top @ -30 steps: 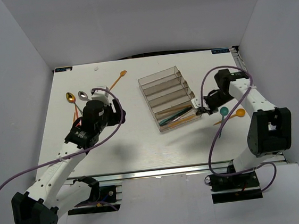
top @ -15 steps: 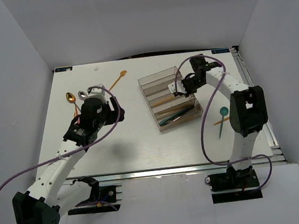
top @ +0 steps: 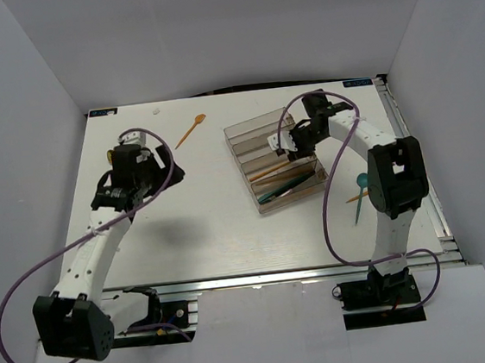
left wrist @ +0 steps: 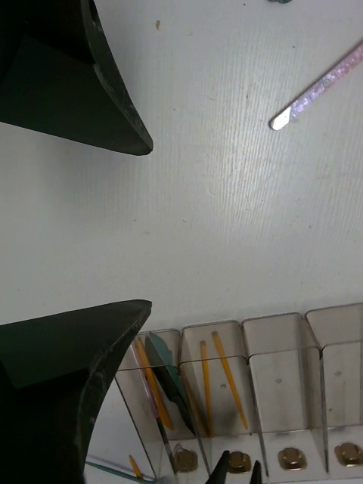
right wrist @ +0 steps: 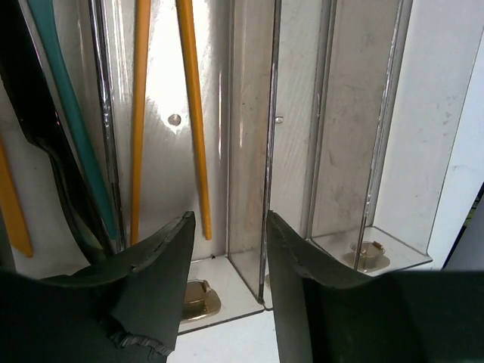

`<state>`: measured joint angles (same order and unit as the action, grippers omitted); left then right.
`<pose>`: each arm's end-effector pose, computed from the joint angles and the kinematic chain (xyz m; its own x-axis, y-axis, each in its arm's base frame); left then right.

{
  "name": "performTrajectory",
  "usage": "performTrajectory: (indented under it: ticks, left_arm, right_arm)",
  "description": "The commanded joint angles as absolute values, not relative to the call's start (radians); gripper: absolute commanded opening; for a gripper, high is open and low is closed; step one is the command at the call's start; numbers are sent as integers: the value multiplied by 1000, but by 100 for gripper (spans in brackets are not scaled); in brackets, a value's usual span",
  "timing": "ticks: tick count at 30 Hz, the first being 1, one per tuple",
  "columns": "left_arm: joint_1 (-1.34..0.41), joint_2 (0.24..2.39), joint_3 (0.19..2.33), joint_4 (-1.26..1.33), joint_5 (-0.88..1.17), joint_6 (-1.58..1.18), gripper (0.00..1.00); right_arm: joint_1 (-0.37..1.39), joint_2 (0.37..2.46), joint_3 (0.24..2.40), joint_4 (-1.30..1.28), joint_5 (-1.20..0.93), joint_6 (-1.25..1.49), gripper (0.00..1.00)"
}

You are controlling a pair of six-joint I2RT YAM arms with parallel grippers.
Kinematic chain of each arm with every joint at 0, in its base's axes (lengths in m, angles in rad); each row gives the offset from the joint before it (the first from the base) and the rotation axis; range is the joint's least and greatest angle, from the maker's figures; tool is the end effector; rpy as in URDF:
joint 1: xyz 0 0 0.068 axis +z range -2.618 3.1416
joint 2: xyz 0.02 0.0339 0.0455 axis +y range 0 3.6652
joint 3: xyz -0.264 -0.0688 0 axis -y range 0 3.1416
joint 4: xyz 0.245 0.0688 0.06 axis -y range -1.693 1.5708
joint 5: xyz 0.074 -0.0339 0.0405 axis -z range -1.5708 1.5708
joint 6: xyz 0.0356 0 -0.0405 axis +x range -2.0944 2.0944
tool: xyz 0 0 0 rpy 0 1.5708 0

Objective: Sort the eating utensils into containers

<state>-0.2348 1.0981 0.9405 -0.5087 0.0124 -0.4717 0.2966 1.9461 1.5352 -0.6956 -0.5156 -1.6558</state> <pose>0.2307 -0.0556 0.3016 -0.6455 -0.3128 -0.6968 -0.0575 0.9296 -0.3640 0.3892 0.1373 0.2224 0.5363 -0.7425 -0.4012 -0.8125 -0.3255 -0.4836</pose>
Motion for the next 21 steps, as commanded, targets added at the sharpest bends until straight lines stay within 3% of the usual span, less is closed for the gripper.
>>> performTrajectory:
  ticks: [1, 6, 8, 9, 11, 12, 16, 21]
  left_arm:
    - [-117, 1179, 1008, -528, 159, -499, 88]
    - [-2, 1357, 1086, -549, 181, -549, 86]
    - [44, 1467, 1120, -566, 141, -583, 86]
    - [51, 1507, 1141, -574, 129, -592, 86]
    - [52, 1587, 1221, -589, 94, -632, 86]
    - [52, 1661, 1244, -589, 91, -646, 86]
    - [52, 1830, 1380, -607, 52, -664, 86]
    - [52, 1980, 1548, -656, -47, -664, 87]
  right_arm:
    - [287, 1884, 1535, -672, -555, -1573, 49]
    - [276, 1830, 1572, -603, -607, -1344, 50]
    - [265, 1818, 1592, -560, -630, -1106, 53]
    - [259, 1813, 1615, -555, -646, -1042, 64]
    - [241, 1798, 1618, -532, -701, -935, 73]
    - [235, 1778, 1600, -526, -722, -883, 89]
    - [230, 1726, 1528, -454, -735, -790, 89]
    - [207, 1697, 1451, -276, -572, -594, 90]
